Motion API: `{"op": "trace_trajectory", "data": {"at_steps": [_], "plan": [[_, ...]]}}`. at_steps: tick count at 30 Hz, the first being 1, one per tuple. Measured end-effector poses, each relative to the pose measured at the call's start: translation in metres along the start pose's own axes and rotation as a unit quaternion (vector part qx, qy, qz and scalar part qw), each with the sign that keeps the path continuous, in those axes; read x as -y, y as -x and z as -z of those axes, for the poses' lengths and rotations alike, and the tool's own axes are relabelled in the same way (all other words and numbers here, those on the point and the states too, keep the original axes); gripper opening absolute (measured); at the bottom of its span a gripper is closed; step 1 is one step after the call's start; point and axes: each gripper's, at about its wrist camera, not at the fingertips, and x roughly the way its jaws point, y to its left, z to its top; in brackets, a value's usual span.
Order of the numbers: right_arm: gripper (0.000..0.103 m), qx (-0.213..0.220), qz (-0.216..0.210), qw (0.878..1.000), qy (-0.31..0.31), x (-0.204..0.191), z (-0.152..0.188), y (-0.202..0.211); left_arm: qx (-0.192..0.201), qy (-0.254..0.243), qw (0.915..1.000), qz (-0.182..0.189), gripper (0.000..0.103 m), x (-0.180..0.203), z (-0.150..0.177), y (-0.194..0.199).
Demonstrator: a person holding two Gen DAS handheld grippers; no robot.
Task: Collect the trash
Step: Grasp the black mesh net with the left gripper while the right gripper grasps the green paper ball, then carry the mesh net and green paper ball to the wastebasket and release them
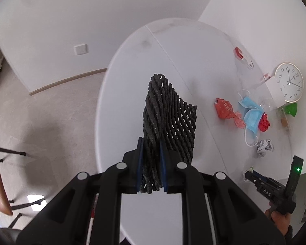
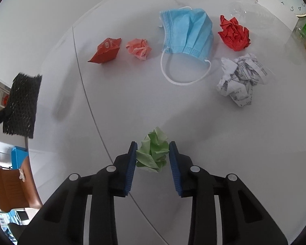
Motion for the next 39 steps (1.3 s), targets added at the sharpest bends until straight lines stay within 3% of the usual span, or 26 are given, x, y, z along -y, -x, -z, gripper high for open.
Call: {"op": "trace_trajectory", "data": {"at_steps": [8, 15, 22, 26, 29, 30, 35, 39], "plan": [[0.032, 0.011, -0.03, 0.999, 0.031, -0.022, 0.022, 0.039, 0.002, 0.02, 0.9993, -0.033, 0.015, -0.038, 0.061, 0.048], [0.032, 0.009, -0.093, 0.987, 0.128, -0.111, 0.064, 0.069, -0.021, 0.018, 0.997, -0.072, 0.015, -0.082, 0.132, 0.077], [0.032, -0.035, -0.13, 0.963, 0.234, -0.198, 0.123, 0.065, -0.087, 0.036, 0.991, -0.095, 0.015, -0.13, 0.204, 0.035], [0.032, -0.056, -0.128, 0.952, 0.273, -0.229, 0.143, 0.059, -0.122, 0.06, 0.9873, -0.083, 0.015, -0.156, 0.232, -0.008], [0.032, -0.068, -0.118, 0.945, 0.296, -0.251, 0.155, 0.052, -0.153, 0.073, 0.9811, -0.094, 0.016, -0.177, 0.249, -0.047], [0.032, -0.071, -0.116, 0.944, 0.301, -0.255, 0.157, 0.05, -0.162, 0.077, 0.9793, -0.094, 0.018, -0.182, 0.253, -0.056], [0.032, -0.089, -0.107, 0.94, 0.313, -0.277, 0.166, 0.039, -0.197, 0.096, 0.9697, -0.108, 0.063, -0.204, 0.268, -0.086], [0.032, -0.094, -0.105, 0.938, 0.316, -0.282, 0.174, 0.036, -0.191, 0.086, 0.9704, -0.12, 0.072, -0.206, 0.269, -0.078]]}}
